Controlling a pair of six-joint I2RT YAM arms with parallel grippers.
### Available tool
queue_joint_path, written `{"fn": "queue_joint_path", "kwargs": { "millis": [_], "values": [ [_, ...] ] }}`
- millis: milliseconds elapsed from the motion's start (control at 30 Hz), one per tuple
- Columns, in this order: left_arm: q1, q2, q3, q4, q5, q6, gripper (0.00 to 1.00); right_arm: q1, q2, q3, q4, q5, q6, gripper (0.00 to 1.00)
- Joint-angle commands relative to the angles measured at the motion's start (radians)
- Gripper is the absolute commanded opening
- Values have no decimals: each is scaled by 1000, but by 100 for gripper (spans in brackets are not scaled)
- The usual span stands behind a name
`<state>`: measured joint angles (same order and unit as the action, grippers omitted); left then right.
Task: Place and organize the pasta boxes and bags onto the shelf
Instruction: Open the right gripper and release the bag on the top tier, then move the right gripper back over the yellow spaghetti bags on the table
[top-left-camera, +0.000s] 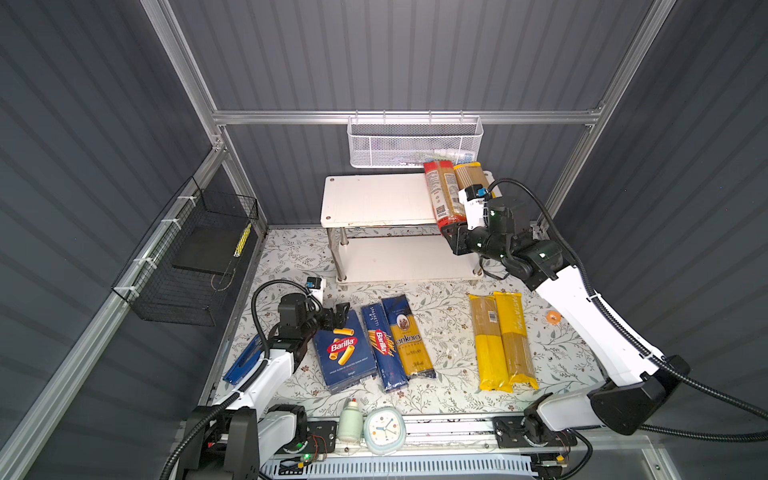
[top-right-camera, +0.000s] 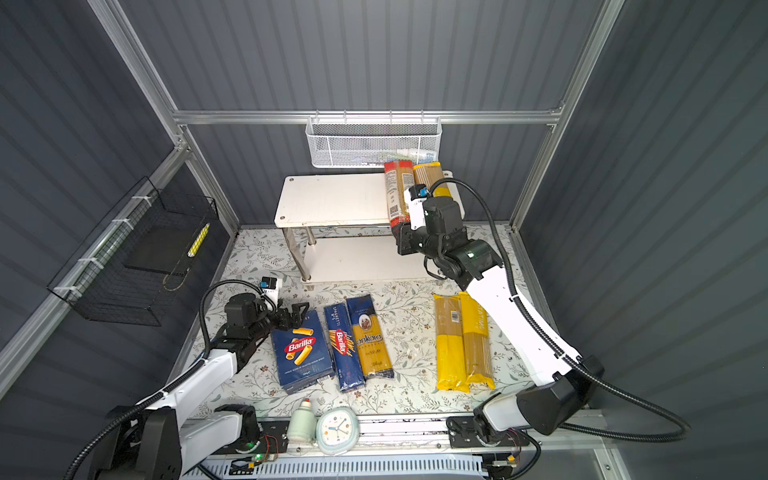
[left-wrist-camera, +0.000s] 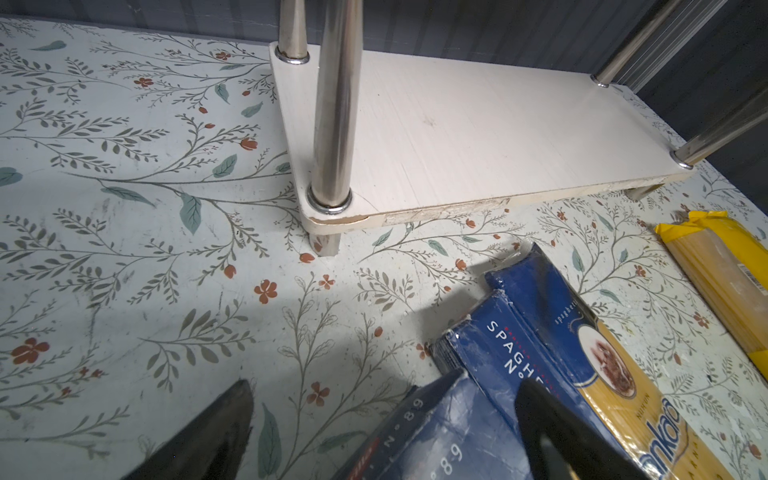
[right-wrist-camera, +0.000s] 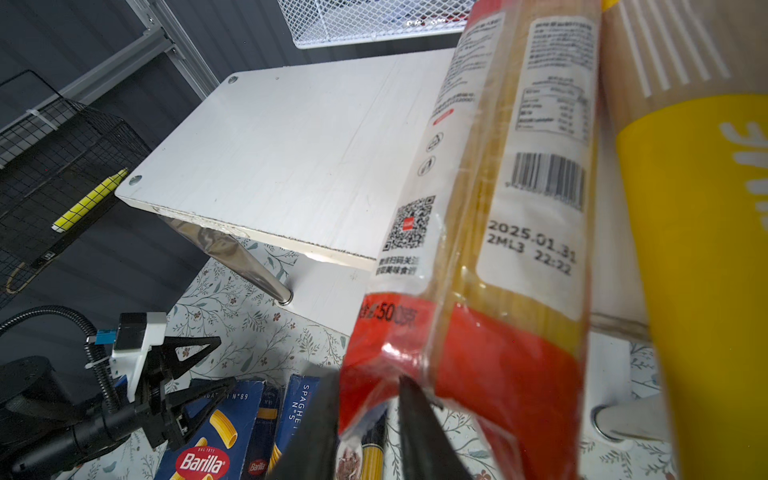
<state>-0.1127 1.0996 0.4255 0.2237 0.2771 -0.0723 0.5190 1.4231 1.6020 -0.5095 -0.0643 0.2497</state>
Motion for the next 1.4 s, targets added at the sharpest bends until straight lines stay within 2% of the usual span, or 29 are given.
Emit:
{"fn": "queue_joint_path", "kwargs": {
  "millis": [0,67,400,467,600,667,833,1133,1367],
  "values": [
    [-4,-10,22,-12,-5,5,99,-7,-39,21,-22,17,-7,40],
    [-4,-12,20,-11,-5,4,99,-7,-68,12,-44,20,-4,48],
    [-4,-58,-5,-4,-11,1,99,-5,-288,-134,-104,45,37,63],
    [-4,-65,-9,-3,-7,-3,99,-5,-340,-167,-120,50,45,64],
    [-4,-54,-21,46,90,-17,99,-6,-423,-245,-158,76,62,66],
    [-4,-41,-8,43,103,-22,99,-6,-465,-282,-186,98,73,67],
    [-4,-47,0,33,169,-44,99,-5,-552,-425,-213,97,144,68],
    [-5,-22,-5,43,190,-70,99,-6,-571,-638,-221,172,330,69],
    [-5,30,21,26,183,-34,99,-7,-576,-762,-189,241,375,72]
  ]
}}
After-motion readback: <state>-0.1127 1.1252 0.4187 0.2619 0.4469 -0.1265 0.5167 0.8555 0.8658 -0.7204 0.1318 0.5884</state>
